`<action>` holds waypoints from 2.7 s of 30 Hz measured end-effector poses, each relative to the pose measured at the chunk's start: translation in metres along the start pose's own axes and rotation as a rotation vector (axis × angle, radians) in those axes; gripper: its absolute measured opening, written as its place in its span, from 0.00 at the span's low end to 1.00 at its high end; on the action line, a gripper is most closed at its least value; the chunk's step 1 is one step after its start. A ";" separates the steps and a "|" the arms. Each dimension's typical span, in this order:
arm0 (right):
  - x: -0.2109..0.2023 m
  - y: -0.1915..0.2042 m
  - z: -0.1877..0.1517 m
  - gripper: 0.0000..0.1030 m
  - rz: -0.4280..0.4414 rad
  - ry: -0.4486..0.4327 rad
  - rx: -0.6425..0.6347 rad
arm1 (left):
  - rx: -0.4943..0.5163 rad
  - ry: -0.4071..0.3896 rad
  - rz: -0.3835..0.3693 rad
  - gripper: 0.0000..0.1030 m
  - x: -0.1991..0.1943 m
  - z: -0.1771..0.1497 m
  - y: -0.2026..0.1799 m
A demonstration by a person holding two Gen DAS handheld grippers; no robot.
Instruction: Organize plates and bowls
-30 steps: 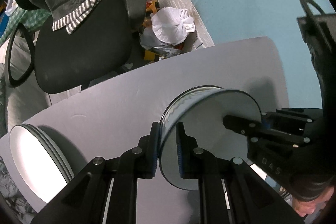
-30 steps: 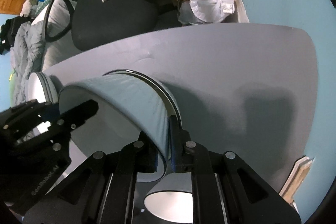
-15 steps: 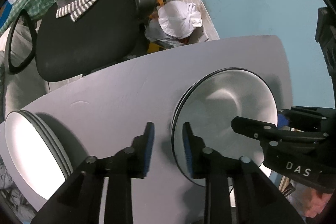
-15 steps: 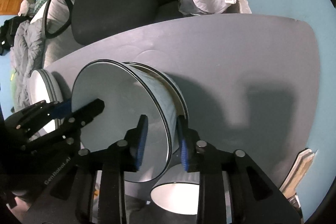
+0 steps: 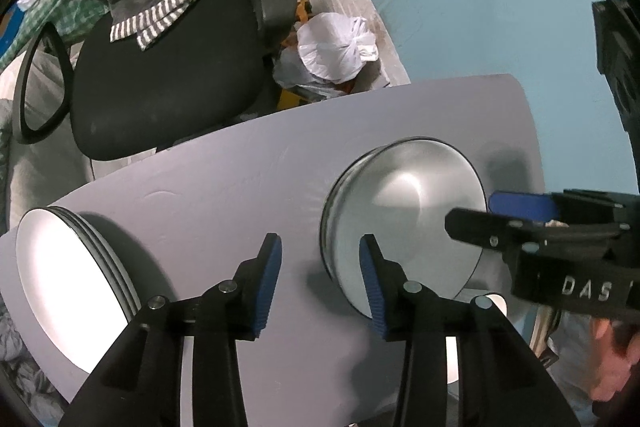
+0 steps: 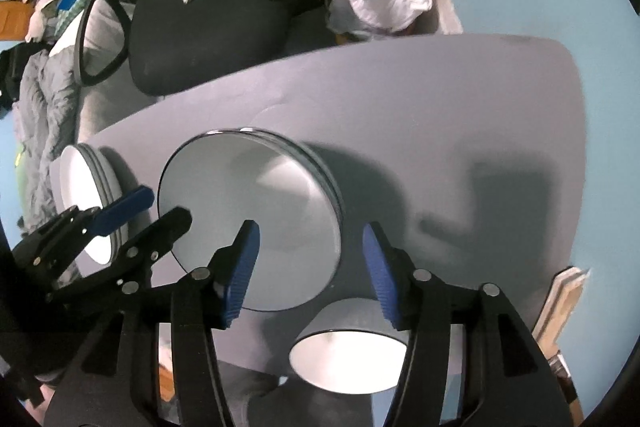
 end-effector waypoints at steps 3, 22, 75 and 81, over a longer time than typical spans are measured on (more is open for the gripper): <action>-0.004 -0.004 -0.001 0.53 0.005 -0.010 0.013 | 0.016 -0.009 0.002 0.40 -0.006 -0.001 -0.004; -0.072 -0.009 -0.032 0.62 -0.064 -0.215 0.004 | 0.092 -0.166 0.070 0.68 -0.082 -0.022 -0.015; -0.144 -0.052 -0.139 0.64 -0.147 -0.394 0.136 | 0.338 -0.150 -0.071 0.75 -0.107 -0.083 -0.094; -0.117 -0.065 -0.143 0.64 -0.122 -0.351 0.162 | 0.328 -0.112 -0.080 0.75 -0.081 -0.089 -0.094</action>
Point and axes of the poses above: each gripper's, at about its wrist camera, not at the fingertips, and x roughly the way its jaws point, y to its left, z to its top, the point moved 4 cm from there along x, roughly the way its jaws point, and after that the axes turned 7 degrees about -y, right-handed, at the moved point
